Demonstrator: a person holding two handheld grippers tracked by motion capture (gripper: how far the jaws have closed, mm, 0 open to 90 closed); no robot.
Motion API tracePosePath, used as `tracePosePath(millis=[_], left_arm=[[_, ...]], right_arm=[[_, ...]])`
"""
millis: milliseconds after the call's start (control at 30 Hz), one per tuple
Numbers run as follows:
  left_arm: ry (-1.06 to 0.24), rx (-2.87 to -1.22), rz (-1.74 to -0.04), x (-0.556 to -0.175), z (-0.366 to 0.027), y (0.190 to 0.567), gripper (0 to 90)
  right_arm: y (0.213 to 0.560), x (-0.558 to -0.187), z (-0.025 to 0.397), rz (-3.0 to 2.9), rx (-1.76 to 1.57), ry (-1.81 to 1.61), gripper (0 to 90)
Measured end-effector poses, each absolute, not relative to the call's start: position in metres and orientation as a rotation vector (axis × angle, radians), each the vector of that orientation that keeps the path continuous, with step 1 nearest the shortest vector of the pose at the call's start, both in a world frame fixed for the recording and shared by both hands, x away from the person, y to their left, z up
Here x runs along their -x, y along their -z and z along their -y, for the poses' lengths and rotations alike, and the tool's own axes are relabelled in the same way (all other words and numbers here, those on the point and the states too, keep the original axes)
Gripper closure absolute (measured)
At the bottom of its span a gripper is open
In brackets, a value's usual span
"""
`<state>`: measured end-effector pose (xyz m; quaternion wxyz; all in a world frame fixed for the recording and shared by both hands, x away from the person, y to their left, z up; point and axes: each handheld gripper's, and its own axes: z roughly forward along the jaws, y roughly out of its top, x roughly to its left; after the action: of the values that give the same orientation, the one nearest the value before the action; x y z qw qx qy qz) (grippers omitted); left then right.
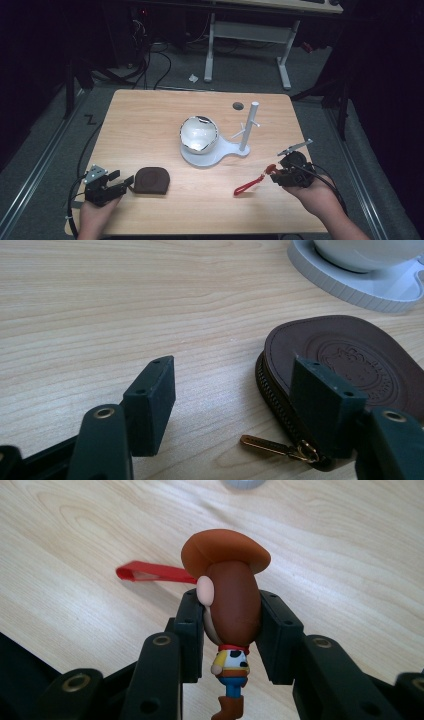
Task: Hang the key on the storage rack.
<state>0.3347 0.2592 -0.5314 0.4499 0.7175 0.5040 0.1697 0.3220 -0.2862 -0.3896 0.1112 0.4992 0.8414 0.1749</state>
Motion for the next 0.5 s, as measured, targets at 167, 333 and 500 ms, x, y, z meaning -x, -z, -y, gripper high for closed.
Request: tracePosePath(millis=[167,333,500], left_arm=[[-0.412,-1.774,-1.251,-0.335,-0.259,0.533,35.2],[-0.429,-1.779,-1.247,-0.335,-0.258,0.532,36.1],[-0.444,-1.762,-1.254,-0.335,-0.260,0.530,35.4]], right_arm=[[0.382,-0.321,0.284,-2.458,-1.455,-0.536,66.4],[0.373,-0.321,0.285,-2.445,-1.443,-0.555,66.5],[0.366,-0.323,0.287,-2.427,-1.436,-0.575,66.5]])
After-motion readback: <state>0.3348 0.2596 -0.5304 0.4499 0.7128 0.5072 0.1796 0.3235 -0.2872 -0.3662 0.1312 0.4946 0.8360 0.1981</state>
